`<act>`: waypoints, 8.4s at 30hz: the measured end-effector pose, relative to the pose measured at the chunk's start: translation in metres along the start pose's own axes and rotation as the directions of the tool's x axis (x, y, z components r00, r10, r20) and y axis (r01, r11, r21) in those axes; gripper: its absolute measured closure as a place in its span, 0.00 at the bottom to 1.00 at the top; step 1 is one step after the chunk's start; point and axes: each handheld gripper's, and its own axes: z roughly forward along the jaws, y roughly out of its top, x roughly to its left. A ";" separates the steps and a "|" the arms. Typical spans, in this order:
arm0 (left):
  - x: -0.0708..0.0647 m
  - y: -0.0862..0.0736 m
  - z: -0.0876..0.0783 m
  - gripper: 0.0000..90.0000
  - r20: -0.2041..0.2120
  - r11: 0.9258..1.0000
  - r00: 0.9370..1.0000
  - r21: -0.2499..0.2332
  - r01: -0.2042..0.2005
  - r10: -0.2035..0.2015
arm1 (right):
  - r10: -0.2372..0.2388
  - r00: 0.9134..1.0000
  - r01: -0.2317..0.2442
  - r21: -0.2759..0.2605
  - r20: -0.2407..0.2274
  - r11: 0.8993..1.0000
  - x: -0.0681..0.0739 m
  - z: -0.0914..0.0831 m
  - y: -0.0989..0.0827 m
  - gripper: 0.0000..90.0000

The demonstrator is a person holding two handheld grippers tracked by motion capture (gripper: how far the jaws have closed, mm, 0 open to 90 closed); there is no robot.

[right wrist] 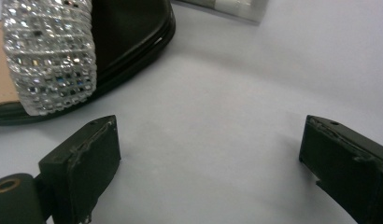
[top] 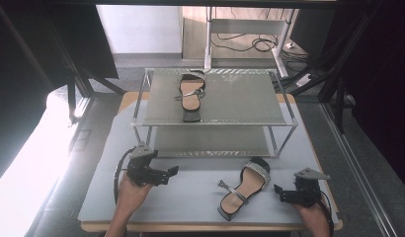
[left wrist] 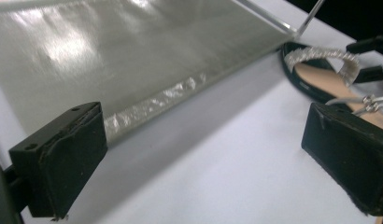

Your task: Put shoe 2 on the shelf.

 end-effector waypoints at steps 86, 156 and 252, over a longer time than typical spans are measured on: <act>-0.008 -0.052 0.047 0.00 -0.132 0.967 0.985 0.241 -0.079 0.113 | -0.027 0.973 0.025 -0.011 -0.229 1.000 0.088 0.083 0.094 0.07; -0.008 -0.052 0.047 0.00 -0.130 0.967 0.985 0.243 -0.079 0.114 | 0.353 0.736 -0.276 0.219 -0.578 0.936 0.087 0.028 0.132 0.76; -0.008 -0.052 0.047 0.00 -0.128 0.967 0.985 0.242 -0.078 0.112 | 0.479 0.843 -0.502 -0.037 -0.244 0.864 0.040 0.030 0.384 0.76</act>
